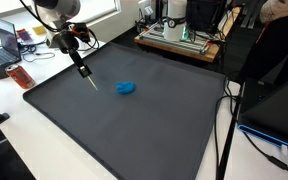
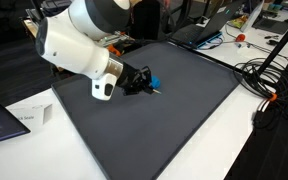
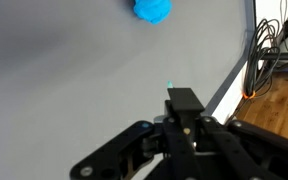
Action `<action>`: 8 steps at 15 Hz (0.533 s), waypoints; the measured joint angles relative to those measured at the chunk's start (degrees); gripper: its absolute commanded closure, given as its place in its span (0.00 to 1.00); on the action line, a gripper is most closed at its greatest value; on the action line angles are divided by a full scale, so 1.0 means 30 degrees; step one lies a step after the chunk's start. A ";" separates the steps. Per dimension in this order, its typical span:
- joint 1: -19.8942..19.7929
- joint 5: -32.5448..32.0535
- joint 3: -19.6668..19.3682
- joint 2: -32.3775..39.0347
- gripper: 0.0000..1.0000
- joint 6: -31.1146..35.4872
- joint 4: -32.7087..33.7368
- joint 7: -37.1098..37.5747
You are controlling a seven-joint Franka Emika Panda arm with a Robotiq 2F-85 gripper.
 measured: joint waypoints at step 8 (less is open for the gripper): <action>-0.1269 0.0000 -0.0077 -0.0379 0.97 -0.0840 -0.0607 -0.0154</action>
